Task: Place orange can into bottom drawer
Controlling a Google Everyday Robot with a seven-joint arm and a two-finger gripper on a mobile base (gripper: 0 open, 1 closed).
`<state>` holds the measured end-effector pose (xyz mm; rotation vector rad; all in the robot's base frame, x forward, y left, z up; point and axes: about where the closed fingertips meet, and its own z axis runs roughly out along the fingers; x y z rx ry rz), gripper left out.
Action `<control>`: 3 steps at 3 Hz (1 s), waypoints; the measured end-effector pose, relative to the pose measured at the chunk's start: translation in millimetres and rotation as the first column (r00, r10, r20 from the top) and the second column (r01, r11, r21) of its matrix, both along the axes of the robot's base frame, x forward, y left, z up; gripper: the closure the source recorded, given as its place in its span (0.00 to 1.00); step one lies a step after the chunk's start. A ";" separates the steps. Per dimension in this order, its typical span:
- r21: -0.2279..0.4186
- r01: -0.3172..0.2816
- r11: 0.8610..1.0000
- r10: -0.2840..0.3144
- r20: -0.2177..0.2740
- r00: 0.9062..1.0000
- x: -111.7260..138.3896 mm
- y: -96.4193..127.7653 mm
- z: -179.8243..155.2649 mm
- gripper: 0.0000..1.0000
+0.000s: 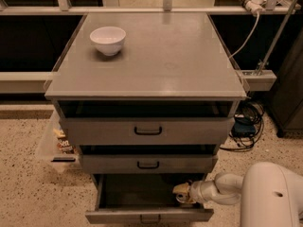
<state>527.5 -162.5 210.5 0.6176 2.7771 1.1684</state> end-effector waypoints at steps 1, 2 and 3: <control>-0.034 0.007 0.999 -0.007 0.000 1.000 4.8 5.4 -7.1 0.12; -0.052 0.019 0.998 -0.019 0.006 1.000 9.0 7.5 -10.6 0.00; -0.052 0.019 0.998 -0.019 0.006 1.000 9.0 7.5 -10.6 0.00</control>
Offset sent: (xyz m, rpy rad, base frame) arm 0.0160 0.0052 -0.0123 -0.0783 -0.0164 -0.0391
